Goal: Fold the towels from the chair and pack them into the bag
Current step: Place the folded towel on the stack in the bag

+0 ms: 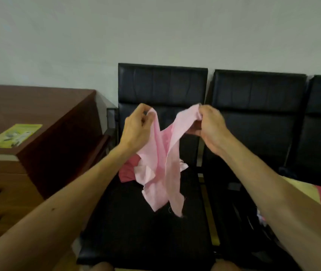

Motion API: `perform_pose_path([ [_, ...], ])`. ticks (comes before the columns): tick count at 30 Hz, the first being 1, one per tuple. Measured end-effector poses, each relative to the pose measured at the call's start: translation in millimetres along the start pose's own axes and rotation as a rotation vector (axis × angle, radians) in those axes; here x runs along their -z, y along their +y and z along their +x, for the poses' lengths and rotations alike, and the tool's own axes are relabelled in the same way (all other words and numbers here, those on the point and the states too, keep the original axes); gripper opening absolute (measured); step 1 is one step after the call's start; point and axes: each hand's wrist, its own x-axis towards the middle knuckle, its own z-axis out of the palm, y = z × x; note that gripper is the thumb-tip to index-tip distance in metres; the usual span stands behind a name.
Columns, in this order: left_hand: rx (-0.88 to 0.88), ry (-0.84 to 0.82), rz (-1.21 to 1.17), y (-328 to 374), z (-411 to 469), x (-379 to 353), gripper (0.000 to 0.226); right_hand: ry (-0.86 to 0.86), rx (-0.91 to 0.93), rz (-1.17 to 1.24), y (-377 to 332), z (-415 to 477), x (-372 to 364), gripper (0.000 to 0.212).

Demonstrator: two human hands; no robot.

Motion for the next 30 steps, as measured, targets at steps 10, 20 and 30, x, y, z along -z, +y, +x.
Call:
perform_pose_path([
  [10, -0.163, -0.129, -0.059, 131.2, -16.5, 70.1, 0.011, -0.05, 0.194, 0.343, -158.0, -96.4, 11.2, 0.027],
  [20, -0.018, -0.646, -0.331, 183.7, -96.0, 102.6, 0.056, -0.011, 0.269, 0.259, -186.1, -152.6, -1.8, 0.026],
  [30, -0.17, -0.231, -0.24, 192.3, -95.6, 115.2, 0.019, 0.062, 0.549, -0.725, -161.7, -176.6, 12.0, 0.019],
])
